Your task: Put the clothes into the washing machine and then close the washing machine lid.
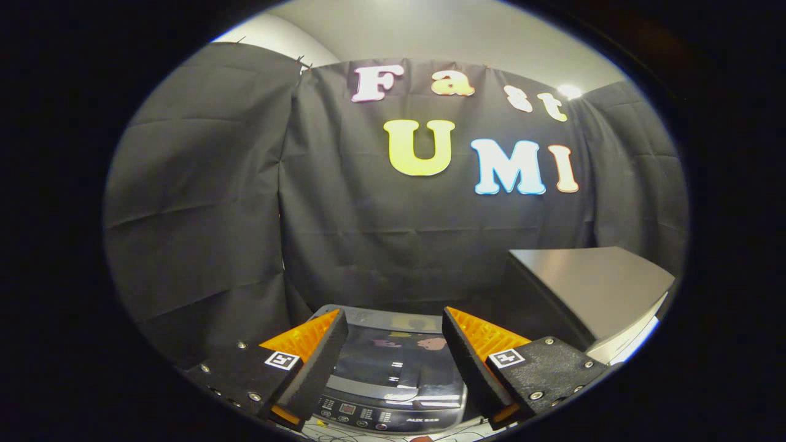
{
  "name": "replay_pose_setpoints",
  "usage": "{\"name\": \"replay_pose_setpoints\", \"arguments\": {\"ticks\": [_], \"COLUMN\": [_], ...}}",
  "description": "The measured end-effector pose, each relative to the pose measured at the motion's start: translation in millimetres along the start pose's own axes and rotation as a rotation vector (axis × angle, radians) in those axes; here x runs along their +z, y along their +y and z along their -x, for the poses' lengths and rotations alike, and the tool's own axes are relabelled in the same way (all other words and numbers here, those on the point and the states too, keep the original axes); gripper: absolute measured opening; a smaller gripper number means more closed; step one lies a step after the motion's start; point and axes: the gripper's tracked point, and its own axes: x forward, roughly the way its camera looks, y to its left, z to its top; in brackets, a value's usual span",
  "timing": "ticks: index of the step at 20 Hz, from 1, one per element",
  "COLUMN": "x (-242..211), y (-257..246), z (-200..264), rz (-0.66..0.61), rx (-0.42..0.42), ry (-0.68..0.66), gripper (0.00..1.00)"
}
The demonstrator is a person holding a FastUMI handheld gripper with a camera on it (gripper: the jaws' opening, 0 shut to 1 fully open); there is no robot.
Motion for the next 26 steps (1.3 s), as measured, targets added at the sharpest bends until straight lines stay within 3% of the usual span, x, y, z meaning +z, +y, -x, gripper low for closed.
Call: {"name": "replay_pose_setpoints", "arguments": {"ticks": [14,26], "x": [45.5,51.1], "y": [-146.9,-245.0], "z": [147.7,231.0], "rz": [0.01,0.006], "rx": [-0.062,-0.172], "ry": [-0.118,-0.172], "gripper": [0.96,0.96]}}
